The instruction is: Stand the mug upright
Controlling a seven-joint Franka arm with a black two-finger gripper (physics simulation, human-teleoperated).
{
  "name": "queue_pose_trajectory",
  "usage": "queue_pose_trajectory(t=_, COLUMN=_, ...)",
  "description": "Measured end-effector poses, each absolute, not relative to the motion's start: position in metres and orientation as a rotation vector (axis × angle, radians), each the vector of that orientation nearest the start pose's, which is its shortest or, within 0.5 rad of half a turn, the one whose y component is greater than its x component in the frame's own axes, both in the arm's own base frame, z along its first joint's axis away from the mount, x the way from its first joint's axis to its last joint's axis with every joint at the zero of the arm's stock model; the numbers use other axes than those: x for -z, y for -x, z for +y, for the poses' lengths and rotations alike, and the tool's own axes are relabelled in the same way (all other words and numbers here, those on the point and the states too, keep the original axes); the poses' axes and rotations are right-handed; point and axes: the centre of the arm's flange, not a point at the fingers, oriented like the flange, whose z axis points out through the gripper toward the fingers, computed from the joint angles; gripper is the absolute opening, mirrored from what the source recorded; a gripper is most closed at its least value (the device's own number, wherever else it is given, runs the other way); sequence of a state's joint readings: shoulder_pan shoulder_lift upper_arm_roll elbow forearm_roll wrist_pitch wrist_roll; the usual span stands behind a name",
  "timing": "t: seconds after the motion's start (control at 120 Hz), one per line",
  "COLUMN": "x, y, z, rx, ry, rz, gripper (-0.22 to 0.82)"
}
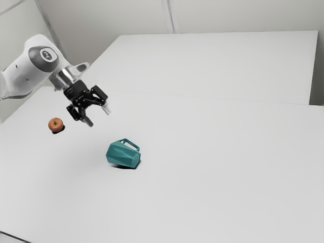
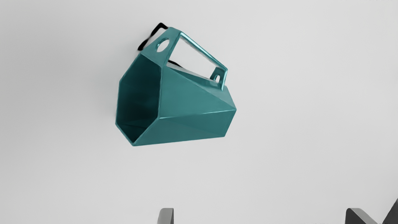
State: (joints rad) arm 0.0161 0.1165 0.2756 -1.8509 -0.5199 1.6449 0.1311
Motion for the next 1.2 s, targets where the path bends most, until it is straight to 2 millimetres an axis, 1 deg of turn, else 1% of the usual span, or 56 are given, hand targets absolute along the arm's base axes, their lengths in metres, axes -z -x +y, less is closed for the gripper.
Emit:
queue_pose_trajectory(t=0.05, x=-0.428, y=-0.541, z=0.118, rx=0.259, ry=-2.496, rz=0.405, gripper=0.60)
queue_pose_trajectory(t=0.142, x=-0.405, y=-0.527, z=0.139, rx=0.211, ry=-2.404, rz=0.436, gripper=0.60)
queue_pose_trajectory(t=0.292, x=-0.394, y=-0.523, z=0.166, rx=0.073, ry=-2.314, rz=0.427, gripper=0.60)
queue_pose_trajectory(t=0.342, x=-0.389, y=-0.523, z=0.171, rx=0.044, ry=-2.297, rz=0.413, gripper=0.60)
queue_pose_trajectory(t=0.517, x=-0.355, y=-0.521, z=0.168, rx=0.016, ry=-2.269, rz=0.365, gripper=0.60)
queue_pose_trajectory(t=0.758, x=-0.317, y=-0.511, z=0.166, rx=0.000, ry=-2.250, rz=0.335, gripper=0.60)
queue_pose_trajectory(t=0.992, x=-0.304, y=-0.509, z=0.160, rx=-0.060, ry=-2.178, rz=0.338, gripper=0.60)
queue_pose_trajectory(t=1.133, x=-0.295, y=-0.509, z=0.152, rx=-0.074, ry=-2.152, rz=0.330, gripper=0.60)
queue_pose_trajectory(t=1.2, x=-0.292, y=-0.511, z=0.145, rx=-0.079, ry=-2.145, rz=0.316, gripper=0.60)
